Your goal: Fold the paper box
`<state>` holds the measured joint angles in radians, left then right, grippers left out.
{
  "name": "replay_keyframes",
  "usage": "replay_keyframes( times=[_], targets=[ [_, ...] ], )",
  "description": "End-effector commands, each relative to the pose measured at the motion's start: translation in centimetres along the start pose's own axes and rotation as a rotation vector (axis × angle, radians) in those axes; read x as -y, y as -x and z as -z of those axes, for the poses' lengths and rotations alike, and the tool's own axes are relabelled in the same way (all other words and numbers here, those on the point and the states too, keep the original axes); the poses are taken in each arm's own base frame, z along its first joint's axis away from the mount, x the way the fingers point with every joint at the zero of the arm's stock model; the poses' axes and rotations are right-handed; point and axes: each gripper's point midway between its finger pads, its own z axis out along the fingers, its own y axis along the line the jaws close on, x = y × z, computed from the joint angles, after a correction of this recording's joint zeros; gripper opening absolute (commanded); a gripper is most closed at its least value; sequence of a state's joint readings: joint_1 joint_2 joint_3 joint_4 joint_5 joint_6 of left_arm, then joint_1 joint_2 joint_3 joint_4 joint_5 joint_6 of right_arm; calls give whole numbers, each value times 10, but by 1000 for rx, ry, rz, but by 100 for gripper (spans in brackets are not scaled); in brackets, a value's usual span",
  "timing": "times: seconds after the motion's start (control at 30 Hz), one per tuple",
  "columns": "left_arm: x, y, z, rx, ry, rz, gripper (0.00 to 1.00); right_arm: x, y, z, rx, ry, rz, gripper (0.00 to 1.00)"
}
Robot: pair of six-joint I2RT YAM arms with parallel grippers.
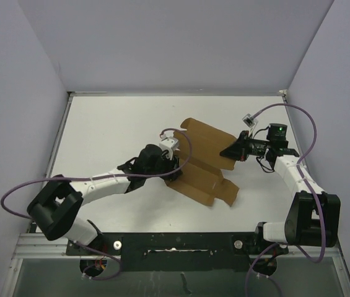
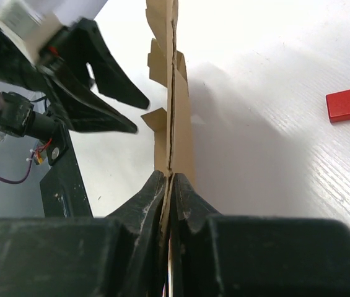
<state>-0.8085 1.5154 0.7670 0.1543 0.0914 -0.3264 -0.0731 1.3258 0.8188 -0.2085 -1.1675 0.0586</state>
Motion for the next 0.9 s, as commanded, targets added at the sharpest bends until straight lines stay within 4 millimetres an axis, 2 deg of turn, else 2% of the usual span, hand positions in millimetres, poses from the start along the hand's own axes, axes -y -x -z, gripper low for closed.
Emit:
replay_keyframes(
  times=[0.0,0.1,0.17,0.3,0.5,0.67,0.87],
  targets=[
    [8,36,35,132,-92,93,43,-7,22,6,35,-3,83,0],
    [-4,47,54,188,-116,181,42,-7,22,7,36,0,86,0],
    [-19,51,63,217,-100,230,42,-7,22,7,36,3,89,0],
    [-40,66,73,283,-116,268,42,-10,22,7,32,21,102,0],
    [-36,95,55,328,-205,222,42,-12,22,7,33,34,109,0],
    [-43,105,37,332,-194,224,40,-13,22,7,34,36,113,0],
    [-58,107,27,336,-126,212,24,-14,22,7,33,40,110,0]
  ],
)
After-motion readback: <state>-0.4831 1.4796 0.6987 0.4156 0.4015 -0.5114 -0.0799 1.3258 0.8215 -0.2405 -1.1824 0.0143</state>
